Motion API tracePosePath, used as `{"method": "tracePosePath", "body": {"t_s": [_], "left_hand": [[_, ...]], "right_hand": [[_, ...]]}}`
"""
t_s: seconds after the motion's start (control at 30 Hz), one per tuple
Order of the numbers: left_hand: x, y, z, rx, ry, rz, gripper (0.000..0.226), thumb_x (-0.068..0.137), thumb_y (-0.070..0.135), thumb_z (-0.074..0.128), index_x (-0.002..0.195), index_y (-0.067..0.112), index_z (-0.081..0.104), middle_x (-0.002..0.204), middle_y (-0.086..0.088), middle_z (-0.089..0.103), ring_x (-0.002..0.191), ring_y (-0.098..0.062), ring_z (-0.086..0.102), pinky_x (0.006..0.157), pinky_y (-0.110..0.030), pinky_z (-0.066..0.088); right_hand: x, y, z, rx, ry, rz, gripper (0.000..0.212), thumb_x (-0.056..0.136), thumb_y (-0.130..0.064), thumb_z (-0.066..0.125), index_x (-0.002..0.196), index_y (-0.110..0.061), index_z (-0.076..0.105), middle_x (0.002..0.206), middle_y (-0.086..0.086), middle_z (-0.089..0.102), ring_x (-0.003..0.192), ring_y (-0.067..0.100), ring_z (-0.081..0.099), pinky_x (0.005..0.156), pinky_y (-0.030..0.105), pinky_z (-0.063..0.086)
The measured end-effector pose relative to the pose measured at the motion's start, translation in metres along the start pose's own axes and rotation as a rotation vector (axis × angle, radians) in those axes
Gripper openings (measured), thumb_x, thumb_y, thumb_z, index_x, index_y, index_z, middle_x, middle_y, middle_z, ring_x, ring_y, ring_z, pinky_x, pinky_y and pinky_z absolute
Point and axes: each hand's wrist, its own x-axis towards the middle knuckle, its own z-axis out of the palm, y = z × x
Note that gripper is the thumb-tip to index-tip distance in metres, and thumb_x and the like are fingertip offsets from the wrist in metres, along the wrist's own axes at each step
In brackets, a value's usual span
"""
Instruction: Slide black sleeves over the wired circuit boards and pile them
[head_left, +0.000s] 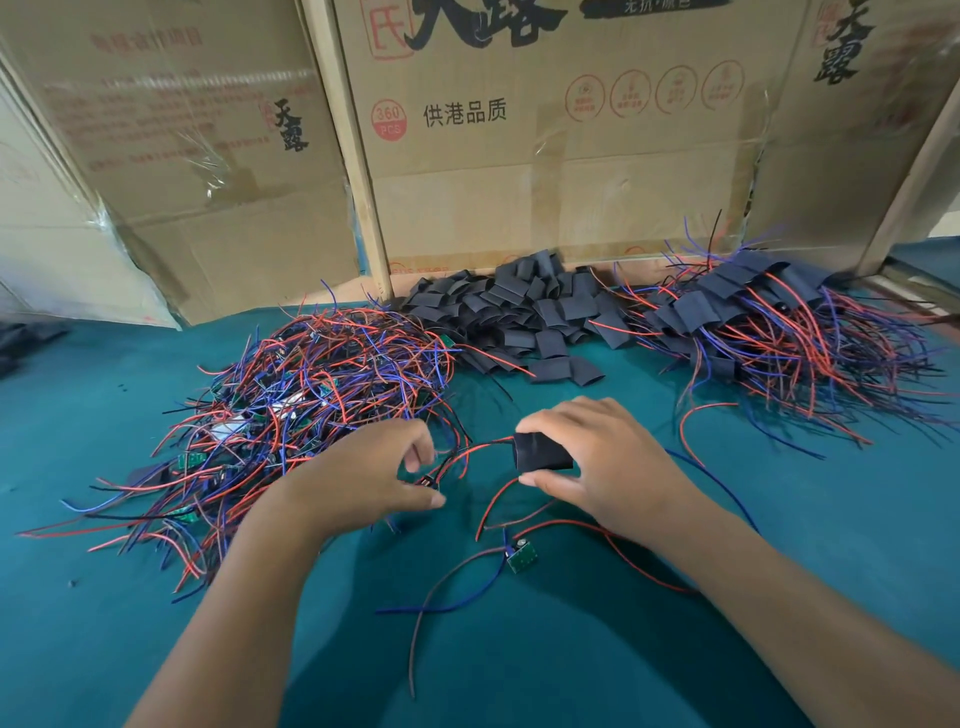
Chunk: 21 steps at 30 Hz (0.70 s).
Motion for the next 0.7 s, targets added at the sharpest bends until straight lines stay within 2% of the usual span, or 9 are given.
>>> {"method": "tracePosePath", "body": {"t_s": [0.07,0.17,0.23,0.33,0.43,0.5,0.6,0.67,0.7], "left_hand": [[0.005,0.002,0.005,0.047,-0.014,0.009,0.026,0.087,0.035,0.075,0.094,0.022,0.054,0.096,0.007,0.056,0.077,-0.001,0.047,0.066,-0.013,0.034],[0.008,0.005,0.008,0.106,-0.009,0.051,0.027,0.089,0.035,0.072,0.086,0.021,0.050,0.086,0.010,0.051,0.077,-0.011,0.047,0.069,-0.027,0.033],[0.007,0.008,0.008,0.105,0.017,0.060,0.032,0.088,0.036,0.073,0.080,0.018,0.048,0.080,0.011,0.052,0.077,-0.016,0.049,0.070,-0.032,0.039],[0.006,0.015,0.007,0.158,0.066,0.044,0.040,0.088,0.043,0.071,0.074,0.018,0.042,0.079,0.008,0.059,0.080,-0.021,0.057,0.075,-0.035,0.047],[0.007,0.020,0.011,0.330,0.094,0.021,0.040,0.091,0.047,0.065,0.073,0.021,0.040,0.085,0.005,0.063,0.083,-0.023,0.059,0.067,-0.034,0.041],[0.008,0.023,0.012,0.398,0.121,0.040,0.035,0.093,0.048,0.060,0.077,0.021,0.045,0.088,0.003,0.061,0.085,-0.023,0.057,0.066,-0.033,0.033],[0.010,0.025,0.012,0.400,0.150,0.156,0.026,0.097,0.049,0.054,0.087,0.025,0.054,0.086,0.007,0.052,0.083,-0.017,0.048,0.071,-0.032,0.029],[0.012,0.027,0.014,0.315,0.171,0.224,0.024,0.097,0.049,0.055,0.110,0.029,0.061,0.086,0.011,0.050,0.085,-0.014,0.049,0.072,-0.030,0.031],[0.012,0.029,0.016,0.224,0.182,0.222,0.032,0.095,0.048,0.059,0.121,0.030,0.058,0.085,0.013,0.051,0.085,-0.013,0.052,0.073,-0.030,0.035]], "right_hand": [[0.000,0.001,-0.001,-0.028,-0.001,0.019,0.035,0.085,-0.043,0.072,0.112,-0.023,0.063,0.096,-0.005,0.064,0.093,0.021,0.055,0.087,0.038,0.041],[0.001,0.005,-0.005,-0.057,0.003,0.051,0.035,0.084,-0.043,0.072,0.112,-0.024,0.063,0.096,-0.004,0.063,0.095,0.022,0.055,0.085,0.035,0.038],[0.001,0.008,-0.008,-0.051,-0.004,0.068,0.036,0.086,-0.045,0.070,0.114,-0.024,0.062,0.098,-0.005,0.062,0.097,0.021,0.054,0.086,0.033,0.036],[0.002,0.011,-0.012,-0.040,-0.026,0.063,0.038,0.087,-0.047,0.067,0.118,-0.026,0.061,0.103,-0.007,0.063,0.102,0.018,0.052,0.092,0.033,0.034],[0.003,0.014,-0.017,-0.058,-0.041,0.057,0.040,0.087,-0.048,0.068,0.119,-0.025,0.061,0.106,-0.007,0.064,0.104,0.018,0.053,0.095,0.034,0.034],[0.003,0.016,-0.021,-0.048,-0.047,0.060,0.039,0.086,-0.048,0.068,0.118,-0.027,0.061,0.103,-0.008,0.063,0.103,0.017,0.053,0.095,0.033,0.033],[0.003,0.016,-0.023,-0.044,-0.066,0.061,0.040,0.086,-0.049,0.067,0.119,-0.028,0.061,0.103,-0.008,0.063,0.103,0.017,0.052,0.096,0.031,0.031],[0.003,0.014,-0.021,-0.061,-0.081,0.044,0.040,0.087,-0.047,0.067,0.121,-0.027,0.060,0.105,-0.007,0.063,0.105,0.018,0.052,0.096,0.032,0.032],[0.003,0.013,-0.020,-0.068,-0.090,0.037,0.040,0.087,-0.047,0.066,0.122,-0.027,0.060,0.105,-0.007,0.062,0.105,0.018,0.052,0.097,0.032,0.032]]}}
